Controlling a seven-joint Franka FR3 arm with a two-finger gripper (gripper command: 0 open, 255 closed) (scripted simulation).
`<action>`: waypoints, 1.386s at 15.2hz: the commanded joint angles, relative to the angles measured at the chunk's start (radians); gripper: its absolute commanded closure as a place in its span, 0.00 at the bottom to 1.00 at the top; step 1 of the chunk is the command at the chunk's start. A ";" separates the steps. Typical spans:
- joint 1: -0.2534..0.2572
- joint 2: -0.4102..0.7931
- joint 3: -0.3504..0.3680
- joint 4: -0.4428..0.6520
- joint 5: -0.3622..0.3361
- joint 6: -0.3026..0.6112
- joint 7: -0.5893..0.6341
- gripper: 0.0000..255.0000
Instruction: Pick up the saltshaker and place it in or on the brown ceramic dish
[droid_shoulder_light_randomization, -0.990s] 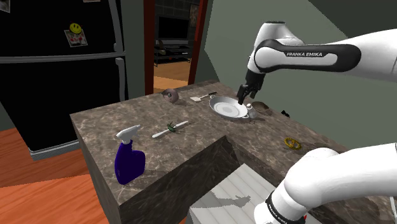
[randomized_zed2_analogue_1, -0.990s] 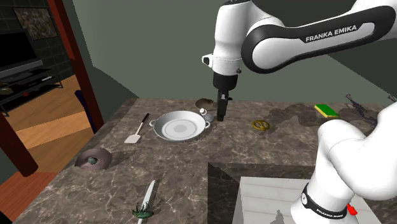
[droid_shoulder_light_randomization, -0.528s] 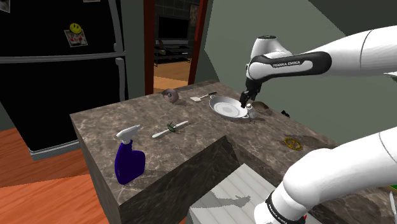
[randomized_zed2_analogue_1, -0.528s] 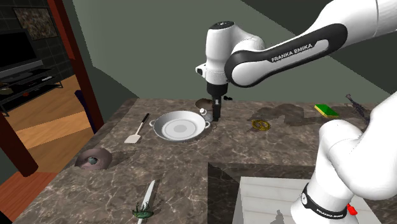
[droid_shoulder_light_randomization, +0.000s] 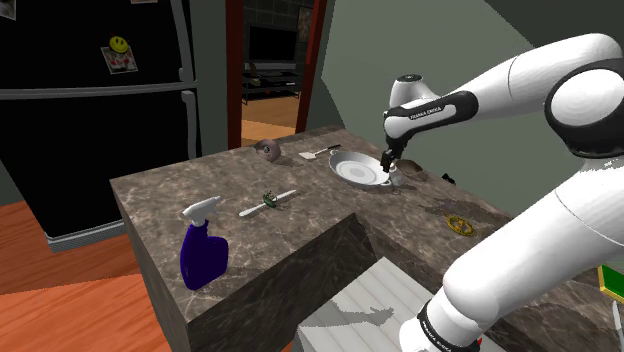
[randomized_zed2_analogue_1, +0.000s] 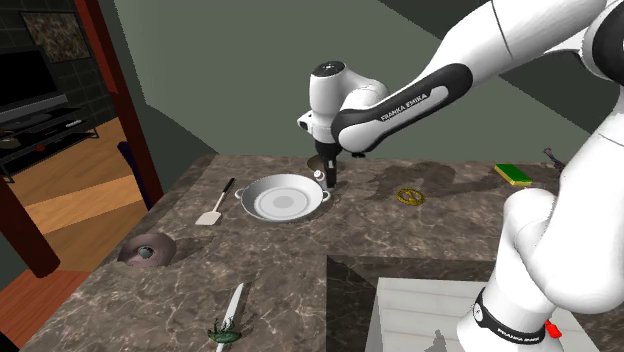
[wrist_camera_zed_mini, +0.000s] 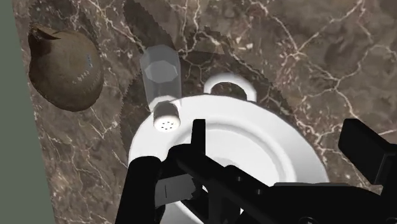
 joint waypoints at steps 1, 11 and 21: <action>-0.009 0.068 -0.017 0.040 -0.018 0.039 -0.031 0.00; -0.063 0.337 -0.066 0.190 -0.046 0.201 -0.134 0.00; -0.079 0.390 -0.072 0.192 -0.040 0.256 -0.137 0.00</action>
